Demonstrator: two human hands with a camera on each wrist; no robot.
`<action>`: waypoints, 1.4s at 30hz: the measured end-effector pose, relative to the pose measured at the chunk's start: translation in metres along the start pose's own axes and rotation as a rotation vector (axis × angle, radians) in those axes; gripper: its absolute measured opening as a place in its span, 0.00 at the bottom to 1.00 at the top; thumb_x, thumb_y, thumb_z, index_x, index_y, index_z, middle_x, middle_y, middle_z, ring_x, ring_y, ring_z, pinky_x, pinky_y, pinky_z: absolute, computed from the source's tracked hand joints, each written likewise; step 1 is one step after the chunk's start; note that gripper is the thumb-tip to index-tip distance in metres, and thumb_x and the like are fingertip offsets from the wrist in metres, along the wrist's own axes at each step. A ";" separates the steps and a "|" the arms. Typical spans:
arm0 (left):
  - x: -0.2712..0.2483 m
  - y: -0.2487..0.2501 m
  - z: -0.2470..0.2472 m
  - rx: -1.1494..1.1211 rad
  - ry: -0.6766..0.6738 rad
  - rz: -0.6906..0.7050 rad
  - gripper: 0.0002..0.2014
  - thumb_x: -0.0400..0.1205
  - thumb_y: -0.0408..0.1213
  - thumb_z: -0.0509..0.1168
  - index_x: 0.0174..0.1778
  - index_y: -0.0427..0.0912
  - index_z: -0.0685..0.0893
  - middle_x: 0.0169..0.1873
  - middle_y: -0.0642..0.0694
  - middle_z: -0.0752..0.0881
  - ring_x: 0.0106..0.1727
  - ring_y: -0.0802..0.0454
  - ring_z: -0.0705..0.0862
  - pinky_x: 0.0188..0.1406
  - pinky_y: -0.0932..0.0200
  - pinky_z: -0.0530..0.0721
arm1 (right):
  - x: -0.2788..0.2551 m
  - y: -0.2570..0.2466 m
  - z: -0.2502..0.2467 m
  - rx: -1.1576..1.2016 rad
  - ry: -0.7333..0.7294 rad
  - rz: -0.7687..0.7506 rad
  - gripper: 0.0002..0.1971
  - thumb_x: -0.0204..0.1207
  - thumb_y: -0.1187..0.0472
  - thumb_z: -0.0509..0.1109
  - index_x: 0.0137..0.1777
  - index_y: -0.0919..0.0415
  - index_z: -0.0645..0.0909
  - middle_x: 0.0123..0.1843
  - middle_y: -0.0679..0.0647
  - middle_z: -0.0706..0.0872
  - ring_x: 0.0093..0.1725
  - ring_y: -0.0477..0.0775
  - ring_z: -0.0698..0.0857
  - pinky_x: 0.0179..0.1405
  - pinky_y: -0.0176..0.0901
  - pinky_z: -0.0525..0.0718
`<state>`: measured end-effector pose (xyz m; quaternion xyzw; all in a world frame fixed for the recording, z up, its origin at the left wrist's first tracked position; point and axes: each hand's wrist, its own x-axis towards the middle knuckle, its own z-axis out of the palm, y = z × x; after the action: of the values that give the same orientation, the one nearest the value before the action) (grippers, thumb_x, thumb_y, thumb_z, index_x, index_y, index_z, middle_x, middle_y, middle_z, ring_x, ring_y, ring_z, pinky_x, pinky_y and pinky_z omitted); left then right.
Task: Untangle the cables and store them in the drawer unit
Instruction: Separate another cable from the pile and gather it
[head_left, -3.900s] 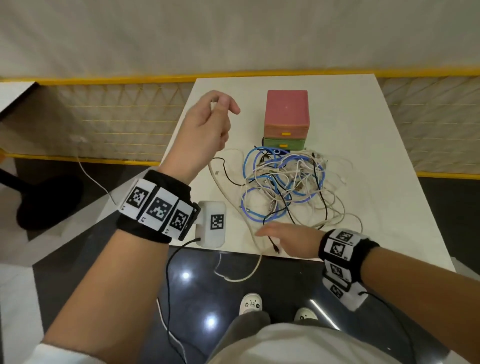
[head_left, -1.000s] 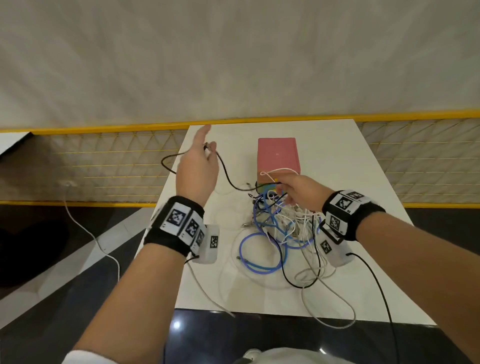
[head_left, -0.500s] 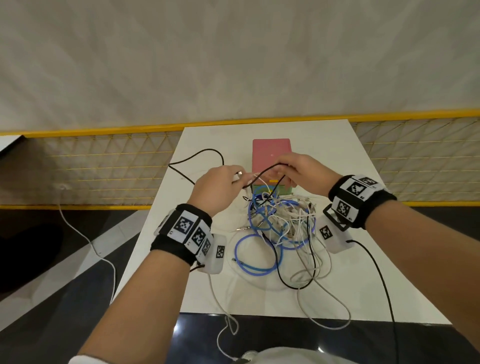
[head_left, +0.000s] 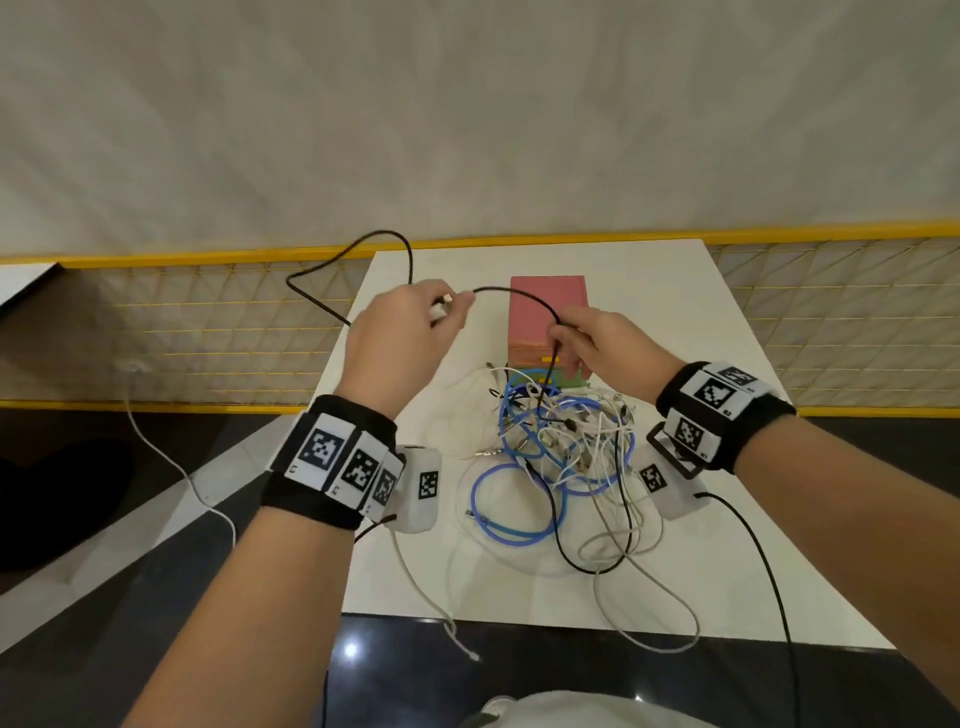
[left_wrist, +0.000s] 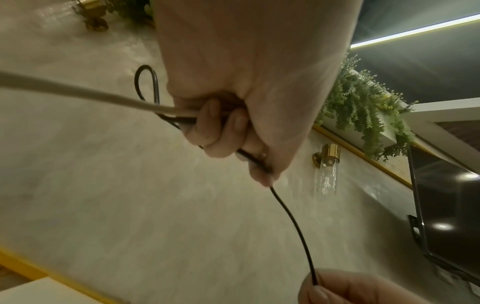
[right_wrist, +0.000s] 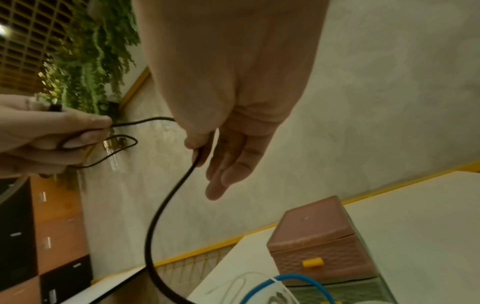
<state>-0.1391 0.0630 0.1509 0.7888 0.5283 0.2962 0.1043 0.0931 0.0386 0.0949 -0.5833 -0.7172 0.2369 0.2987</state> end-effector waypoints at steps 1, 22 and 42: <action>-0.002 0.000 -0.003 0.005 0.043 -0.005 0.16 0.86 0.54 0.60 0.39 0.49 0.81 0.21 0.54 0.73 0.22 0.57 0.69 0.25 0.58 0.62 | 0.001 -0.004 0.001 -0.017 0.010 -0.010 0.08 0.86 0.63 0.56 0.46 0.59 0.74 0.33 0.48 0.81 0.30 0.47 0.84 0.34 0.47 0.81; -0.108 -0.022 0.012 0.008 -0.925 -0.041 0.16 0.80 0.51 0.69 0.34 0.44 0.90 0.25 0.50 0.82 0.27 0.60 0.77 0.30 0.65 0.72 | -0.120 -0.002 0.124 0.037 -1.032 0.268 0.05 0.83 0.64 0.60 0.45 0.59 0.75 0.45 0.60 0.89 0.39 0.52 0.85 0.32 0.29 0.78; -0.107 0.025 -0.006 -0.992 -0.515 -0.160 0.16 0.92 0.40 0.48 0.39 0.42 0.69 0.24 0.48 0.58 0.20 0.54 0.65 0.19 0.66 0.65 | -0.101 -0.081 0.112 0.526 -0.540 -0.116 0.12 0.86 0.63 0.56 0.53 0.69 0.79 0.52 0.58 0.84 0.58 0.47 0.84 0.68 0.40 0.78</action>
<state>-0.1520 -0.0437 0.1292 0.6497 0.3413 0.2981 0.6104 -0.0280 -0.0761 0.0557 -0.3617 -0.7166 0.5408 0.2514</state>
